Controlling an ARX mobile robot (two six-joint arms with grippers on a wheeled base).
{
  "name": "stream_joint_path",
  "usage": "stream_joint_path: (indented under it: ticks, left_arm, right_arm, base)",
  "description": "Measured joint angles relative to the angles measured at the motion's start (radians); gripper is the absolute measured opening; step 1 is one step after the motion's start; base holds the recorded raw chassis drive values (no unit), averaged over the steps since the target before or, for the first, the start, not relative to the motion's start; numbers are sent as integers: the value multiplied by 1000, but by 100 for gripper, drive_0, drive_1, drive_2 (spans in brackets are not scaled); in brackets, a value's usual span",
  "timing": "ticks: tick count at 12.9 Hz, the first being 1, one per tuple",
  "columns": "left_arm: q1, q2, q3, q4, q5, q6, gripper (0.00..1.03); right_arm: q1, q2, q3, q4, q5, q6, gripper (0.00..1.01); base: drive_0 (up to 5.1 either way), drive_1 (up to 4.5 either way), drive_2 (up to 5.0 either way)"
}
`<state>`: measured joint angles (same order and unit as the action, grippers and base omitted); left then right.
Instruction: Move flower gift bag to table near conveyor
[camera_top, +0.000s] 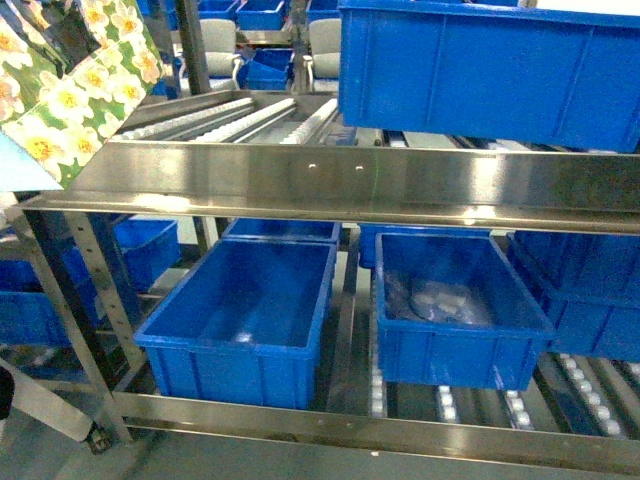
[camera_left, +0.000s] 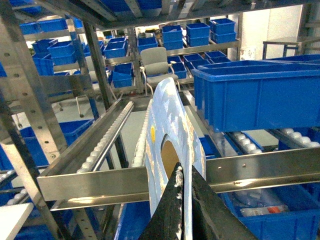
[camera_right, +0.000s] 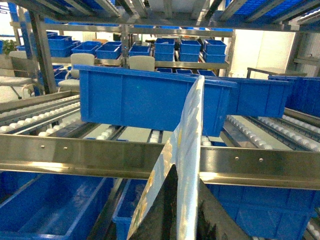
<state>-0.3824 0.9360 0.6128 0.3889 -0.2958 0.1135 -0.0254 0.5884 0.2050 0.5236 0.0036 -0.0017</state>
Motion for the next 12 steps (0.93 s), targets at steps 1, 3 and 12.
stream_joint_path:
  ticks: [1, 3, 12]
  left_arm:
    - [0, 0, 0, 1, 0, 0, 2]
    - [0, 0, 0, 0, 0, 0, 2]
    - [1, 1, 0, 2, 0, 0, 2]
  right_arm:
    - [0, -1, 0, 2, 0, 0, 3]
    - [0, 0, 0, 1, 0, 0, 3]
    - [0, 0, 0, 2, 0, -1, 3]
  base:
    - [-495, 246, 246]
    - [-495, 246, 246]
    - [-497, 240, 240]
